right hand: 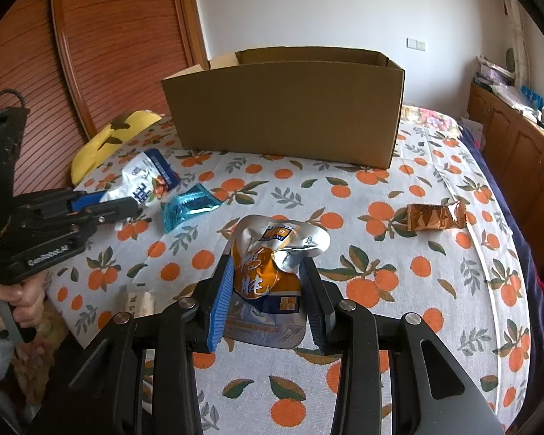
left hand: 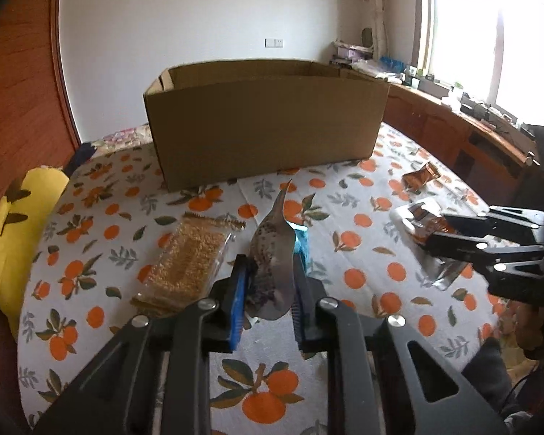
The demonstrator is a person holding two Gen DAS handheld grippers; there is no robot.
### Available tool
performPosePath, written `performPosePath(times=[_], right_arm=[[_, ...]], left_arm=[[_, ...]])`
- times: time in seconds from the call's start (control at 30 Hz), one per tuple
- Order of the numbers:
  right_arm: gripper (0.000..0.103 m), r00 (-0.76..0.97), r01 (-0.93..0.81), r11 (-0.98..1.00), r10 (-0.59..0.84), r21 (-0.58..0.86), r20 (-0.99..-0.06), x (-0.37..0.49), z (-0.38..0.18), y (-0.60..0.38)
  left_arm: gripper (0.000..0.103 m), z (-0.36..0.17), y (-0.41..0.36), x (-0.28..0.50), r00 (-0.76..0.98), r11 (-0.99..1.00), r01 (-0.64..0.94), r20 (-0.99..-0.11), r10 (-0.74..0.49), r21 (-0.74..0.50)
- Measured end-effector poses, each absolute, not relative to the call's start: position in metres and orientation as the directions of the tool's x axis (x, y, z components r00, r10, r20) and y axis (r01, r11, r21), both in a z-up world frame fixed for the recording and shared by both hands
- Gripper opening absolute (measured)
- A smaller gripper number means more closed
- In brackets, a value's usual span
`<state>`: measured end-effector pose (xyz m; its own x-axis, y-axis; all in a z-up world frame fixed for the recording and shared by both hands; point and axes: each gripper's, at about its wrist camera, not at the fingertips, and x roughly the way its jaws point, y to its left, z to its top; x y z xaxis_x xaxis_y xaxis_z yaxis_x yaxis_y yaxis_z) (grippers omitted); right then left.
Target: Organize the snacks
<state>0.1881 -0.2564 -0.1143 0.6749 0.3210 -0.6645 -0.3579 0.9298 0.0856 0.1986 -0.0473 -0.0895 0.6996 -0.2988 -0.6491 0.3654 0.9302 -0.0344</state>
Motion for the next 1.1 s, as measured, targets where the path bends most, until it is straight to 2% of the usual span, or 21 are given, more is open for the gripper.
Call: performPosePath(times=[0.63,1.1], right_arm=[[0.037,0.736,-0.390,0.921,0.316,0.006,-0.599,0.214,-0.049,-0.258],[0.037,0.750,-0.412,0.909,0.300,-0.062,-0.589,0.274,-0.015,-0.247]], left_arm=[[0.019,-0.032,-0.047,0.222,0.768,0.927,0.373,-0.548,-0.331,-0.036],[0.019,0.012,-0.054,0.292,0.808,0.913,0.407,-0.452,-0.378,-0.036]])
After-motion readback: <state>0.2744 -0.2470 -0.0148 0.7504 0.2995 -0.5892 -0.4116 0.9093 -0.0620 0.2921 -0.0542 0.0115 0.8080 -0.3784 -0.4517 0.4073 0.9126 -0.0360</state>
